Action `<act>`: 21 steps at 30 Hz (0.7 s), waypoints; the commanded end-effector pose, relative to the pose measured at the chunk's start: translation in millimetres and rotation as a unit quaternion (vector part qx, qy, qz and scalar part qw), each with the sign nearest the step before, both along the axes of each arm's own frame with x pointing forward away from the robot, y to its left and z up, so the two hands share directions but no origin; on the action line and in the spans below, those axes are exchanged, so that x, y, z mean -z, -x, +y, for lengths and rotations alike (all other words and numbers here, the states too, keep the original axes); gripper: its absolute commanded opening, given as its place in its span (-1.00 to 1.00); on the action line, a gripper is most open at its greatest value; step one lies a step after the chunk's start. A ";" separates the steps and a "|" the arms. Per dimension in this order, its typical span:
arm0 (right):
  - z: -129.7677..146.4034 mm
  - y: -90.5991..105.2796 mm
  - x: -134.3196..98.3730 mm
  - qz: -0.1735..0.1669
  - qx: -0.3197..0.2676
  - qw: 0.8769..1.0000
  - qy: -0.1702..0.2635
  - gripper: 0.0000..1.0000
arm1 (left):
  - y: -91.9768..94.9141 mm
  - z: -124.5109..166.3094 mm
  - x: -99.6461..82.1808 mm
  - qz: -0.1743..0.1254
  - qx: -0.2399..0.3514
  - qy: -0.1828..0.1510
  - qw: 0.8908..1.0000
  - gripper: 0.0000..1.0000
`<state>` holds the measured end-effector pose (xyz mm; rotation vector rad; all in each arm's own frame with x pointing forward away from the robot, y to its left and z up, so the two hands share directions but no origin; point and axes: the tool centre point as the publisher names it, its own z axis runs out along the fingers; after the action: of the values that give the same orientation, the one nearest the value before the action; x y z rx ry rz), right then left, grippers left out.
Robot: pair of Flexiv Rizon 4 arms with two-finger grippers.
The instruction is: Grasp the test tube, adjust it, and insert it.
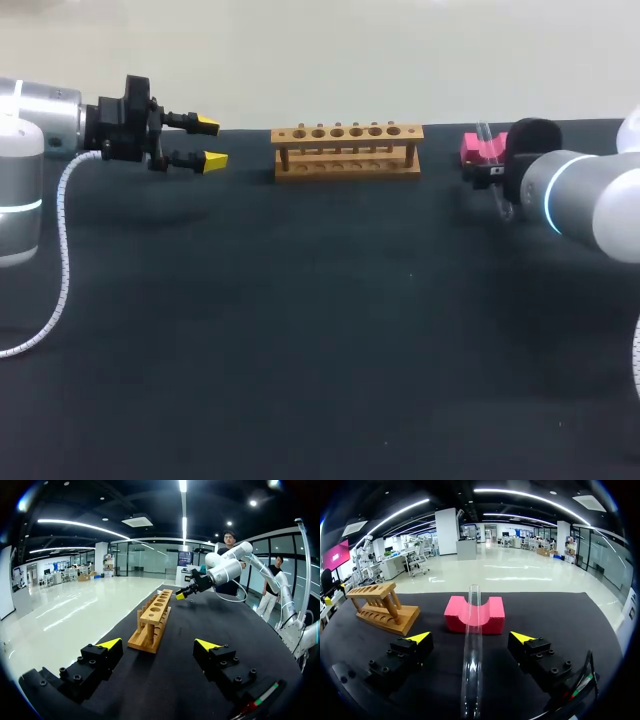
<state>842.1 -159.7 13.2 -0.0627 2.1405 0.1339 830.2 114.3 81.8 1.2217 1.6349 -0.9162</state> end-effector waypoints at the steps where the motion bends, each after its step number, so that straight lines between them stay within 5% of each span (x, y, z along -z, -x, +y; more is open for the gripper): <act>1: -1.6 0.4 5.5 -0.166 -0.088 0.979 -0.076 1.00 | 1.2 0.0 0.9 -0.002 -0.002 0.001 1.000 1.00; 16: -0.3 -4.0 14.3 -0.167 -0.106 0.976 -0.089 1.00 | 1.2 0.0 0.9 -0.002 -0.002 0.001 1.000 1.00; 21: -1.2 -4.5 15.8 -0.165 -0.109 0.976 -0.092 0.54 | 1.2 0.0 0.9 -0.002 -0.002 0.001 1.000 1.00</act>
<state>847.0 -157.8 1.7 -0.0633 2.1407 0.1243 830.2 114.3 81.8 1.2217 1.6349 -0.9162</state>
